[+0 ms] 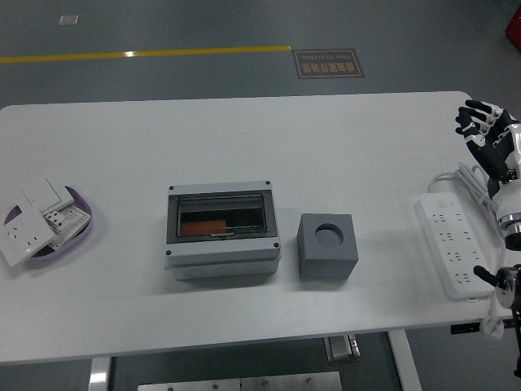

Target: Pick up the cylinder from the cube,place it in the box,flap close box

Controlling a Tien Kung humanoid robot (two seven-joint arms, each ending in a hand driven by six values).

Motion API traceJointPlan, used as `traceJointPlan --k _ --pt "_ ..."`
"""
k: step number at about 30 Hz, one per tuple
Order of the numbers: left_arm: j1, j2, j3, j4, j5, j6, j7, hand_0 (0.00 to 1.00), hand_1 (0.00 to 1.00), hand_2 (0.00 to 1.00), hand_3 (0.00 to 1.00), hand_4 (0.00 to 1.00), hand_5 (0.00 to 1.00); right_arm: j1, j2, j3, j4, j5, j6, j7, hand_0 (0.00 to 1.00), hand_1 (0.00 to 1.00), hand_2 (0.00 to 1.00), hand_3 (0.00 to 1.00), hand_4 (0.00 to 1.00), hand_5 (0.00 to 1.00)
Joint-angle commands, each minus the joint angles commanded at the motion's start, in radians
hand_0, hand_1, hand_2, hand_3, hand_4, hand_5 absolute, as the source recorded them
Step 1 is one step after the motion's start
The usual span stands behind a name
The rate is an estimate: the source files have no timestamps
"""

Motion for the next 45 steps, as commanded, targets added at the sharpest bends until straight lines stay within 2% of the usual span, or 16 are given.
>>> traceJointPlan --k 7,19,32,45 --pt "0.006 -0.003 -0.003 0.000 0.002 0.000 0.000 0.642 0.669 0.600 0.681 0.736 0.308 -0.020 -0.010 0.064 0.013 -0.028 0.001 0.006 0.663 0.657 0.687 0.675 0.771 0.395" --pt "0.005 -0.011 -0.016 0.000 0.017 -0.002 -0.001 0.642 0.669 0.601 0.683 0.738 0.310 -0.040 -0.024 0.114 0.024 -0.034 -0.008 0.008 0.652 0.647 0.683 0.673 0.775 0.397" --pt "0.003 -0.004 -0.021 0.000 0.025 -0.003 0.001 0.642 0.669 0.602 0.685 0.739 0.310 -0.043 -0.032 0.116 0.017 -0.019 -0.002 0.015 0.651 0.646 0.683 0.671 0.779 0.405" --pt "-0.003 0.013 -0.024 0.000 0.037 -0.005 0.002 0.642 0.669 0.602 0.686 0.740 0.310 -0.029 -0.034 0.066 -0.005 0.015 -0.035 0.063 0.649 0.645 0.679 0.668 0.783 0.409"
